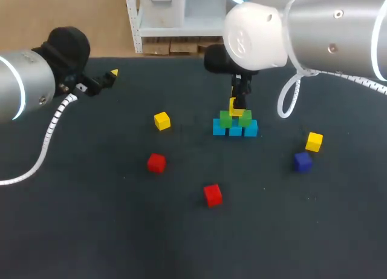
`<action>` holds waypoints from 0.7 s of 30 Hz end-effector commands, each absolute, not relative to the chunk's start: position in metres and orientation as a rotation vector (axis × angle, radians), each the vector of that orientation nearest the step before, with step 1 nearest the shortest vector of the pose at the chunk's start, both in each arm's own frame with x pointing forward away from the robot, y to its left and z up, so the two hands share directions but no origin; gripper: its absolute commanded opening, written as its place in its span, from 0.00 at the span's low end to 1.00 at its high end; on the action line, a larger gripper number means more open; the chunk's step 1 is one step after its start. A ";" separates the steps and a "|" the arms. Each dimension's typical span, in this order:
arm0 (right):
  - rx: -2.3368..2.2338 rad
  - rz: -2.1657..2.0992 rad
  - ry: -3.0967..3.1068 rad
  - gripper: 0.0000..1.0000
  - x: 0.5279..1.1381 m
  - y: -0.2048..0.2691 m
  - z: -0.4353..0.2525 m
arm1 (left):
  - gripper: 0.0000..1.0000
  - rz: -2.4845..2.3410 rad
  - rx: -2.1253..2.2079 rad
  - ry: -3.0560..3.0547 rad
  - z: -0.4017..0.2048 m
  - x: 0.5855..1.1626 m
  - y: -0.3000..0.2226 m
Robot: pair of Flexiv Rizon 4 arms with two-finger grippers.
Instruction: Place the blue cubes, place green cubes on the blue cubes, place the yellow cubes on the green cubes, then place the red cubes on the yellow cubes, and place purple cube on the red cubes.
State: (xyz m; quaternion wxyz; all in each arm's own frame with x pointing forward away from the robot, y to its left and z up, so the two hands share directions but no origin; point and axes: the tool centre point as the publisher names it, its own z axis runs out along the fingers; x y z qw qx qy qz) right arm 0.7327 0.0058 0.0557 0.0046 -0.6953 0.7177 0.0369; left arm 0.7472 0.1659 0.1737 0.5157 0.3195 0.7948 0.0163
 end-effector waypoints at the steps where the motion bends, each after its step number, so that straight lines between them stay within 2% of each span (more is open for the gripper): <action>1: -2.173 0.113 2.241 0.49 0.730 0.004 0.056 | 1.00 0.042 0.765 1.907 0.173 0.747 0.165; 7: -2.174 0.115 2.238 0.44 0.729 0.004 0.056 | 1.00 0.042 0.765 1.907 0.173 0.747 0.165; 9: -2.176 0.119 2.238 0.38 0.729 0.004 0.055 | 1.00 0.042 0.765 1.907 0.173 0.747 0.165; 21: -2.170 0.123 2.242 0.36 0.726 0.005 0.057 | 1.00 0.042 0.765 1.907 0.173 0.747 0.165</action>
